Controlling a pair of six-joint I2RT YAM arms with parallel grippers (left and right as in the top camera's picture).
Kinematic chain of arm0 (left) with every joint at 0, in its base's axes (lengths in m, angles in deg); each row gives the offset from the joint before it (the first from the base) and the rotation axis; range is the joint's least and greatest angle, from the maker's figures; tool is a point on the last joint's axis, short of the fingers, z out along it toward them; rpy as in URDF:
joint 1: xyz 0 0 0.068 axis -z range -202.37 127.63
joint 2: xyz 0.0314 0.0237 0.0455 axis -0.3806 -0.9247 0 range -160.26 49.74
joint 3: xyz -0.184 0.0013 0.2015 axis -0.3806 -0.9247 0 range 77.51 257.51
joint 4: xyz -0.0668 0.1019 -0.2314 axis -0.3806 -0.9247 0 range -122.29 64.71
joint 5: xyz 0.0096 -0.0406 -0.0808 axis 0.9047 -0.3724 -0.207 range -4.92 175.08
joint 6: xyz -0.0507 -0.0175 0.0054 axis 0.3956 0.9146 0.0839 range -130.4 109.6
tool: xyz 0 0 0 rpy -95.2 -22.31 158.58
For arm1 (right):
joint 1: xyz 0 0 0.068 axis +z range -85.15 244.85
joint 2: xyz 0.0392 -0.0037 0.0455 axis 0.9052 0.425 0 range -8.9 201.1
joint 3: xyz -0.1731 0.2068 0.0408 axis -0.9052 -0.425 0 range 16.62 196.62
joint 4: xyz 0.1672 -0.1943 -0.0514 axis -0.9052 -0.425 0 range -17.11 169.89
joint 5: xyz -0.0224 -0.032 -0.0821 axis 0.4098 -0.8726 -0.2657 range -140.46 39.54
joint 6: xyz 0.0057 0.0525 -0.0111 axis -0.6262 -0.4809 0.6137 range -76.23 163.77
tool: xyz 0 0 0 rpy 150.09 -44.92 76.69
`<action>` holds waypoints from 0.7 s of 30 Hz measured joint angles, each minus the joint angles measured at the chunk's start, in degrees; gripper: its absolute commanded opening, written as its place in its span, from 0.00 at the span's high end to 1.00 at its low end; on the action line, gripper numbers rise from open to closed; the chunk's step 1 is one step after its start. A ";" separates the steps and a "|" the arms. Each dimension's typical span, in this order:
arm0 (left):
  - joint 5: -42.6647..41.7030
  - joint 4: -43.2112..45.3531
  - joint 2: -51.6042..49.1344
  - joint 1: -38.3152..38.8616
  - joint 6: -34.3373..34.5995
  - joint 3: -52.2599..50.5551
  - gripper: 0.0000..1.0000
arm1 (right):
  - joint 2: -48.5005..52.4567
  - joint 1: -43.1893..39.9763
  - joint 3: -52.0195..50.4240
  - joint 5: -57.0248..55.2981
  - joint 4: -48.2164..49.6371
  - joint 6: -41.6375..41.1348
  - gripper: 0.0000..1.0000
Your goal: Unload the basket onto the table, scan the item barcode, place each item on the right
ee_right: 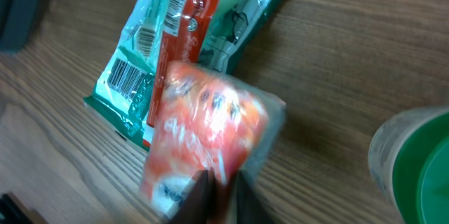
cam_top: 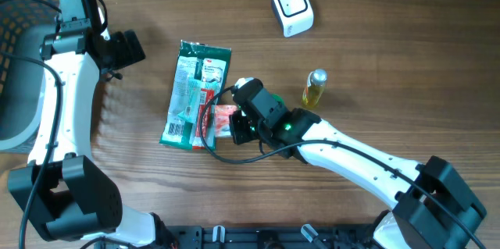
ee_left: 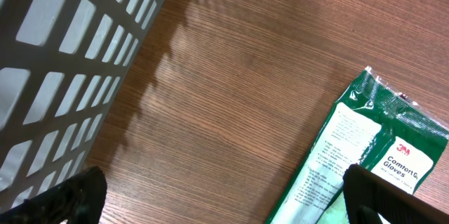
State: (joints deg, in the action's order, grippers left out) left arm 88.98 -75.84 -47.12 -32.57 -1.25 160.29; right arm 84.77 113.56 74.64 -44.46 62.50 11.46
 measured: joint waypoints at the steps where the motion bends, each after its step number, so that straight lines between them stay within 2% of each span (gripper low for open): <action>1: 0.00 0.02 0.00 0.00 0.02 0.00 0.00 | 0.00 0.00 0.00 0.00 0.09 0.39 0.66; 3: 0.00 0.02 0.00 0.00 0.00 0.00 0.00 | 0.00 0.00 0.00 0.02 0.33 1.18 0.60; 8: 0.00 0.02 0.00 0.00 0.00 0.00 0.00 | 0.00 0.02 0.13 -1.18 0.04 1.60 0.61; 11: 0.02 0.02 0.00 0.00 0.02 0.00 0.00 | 0.35 0.00 5.20 -4.59 -9.79 1.57 0.58; 13: 0.00 0.04 0.00 0.00 0.02 0.00 0.00 | 0.83 -0.07 13.64 -7.41 -17.88 0.81 0.51; 15: 0.02 0.02 0.00 0.00 0.00 0.00 0.00 | 0.79 -0.26 21.24 -10.43 -24.35 -1.77 0.39; 17: 0.00 0.00 0.00 0.00 0.00 0.00 0.00 | 0.48 -0.55 25.16 -13.57 -29.81 -5.49 0.09; 18: 0.00 0.02 0.00 0.00 0.02 0.00 0.00 | 0.28 -0.79 25.79 -14.97 -31.87 -6.86 0.00; 21: 0.02 0.02 0.00 0.00 0.02 0.00 0.00 | 0.76 -1.18 25.79 -18.16 -36.20 -9.86 0.00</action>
State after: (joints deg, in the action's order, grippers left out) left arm 89.01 -75.82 -47.12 -32.57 -1.23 160.29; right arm 85.53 112.38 100.43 -62.63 26.31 1.60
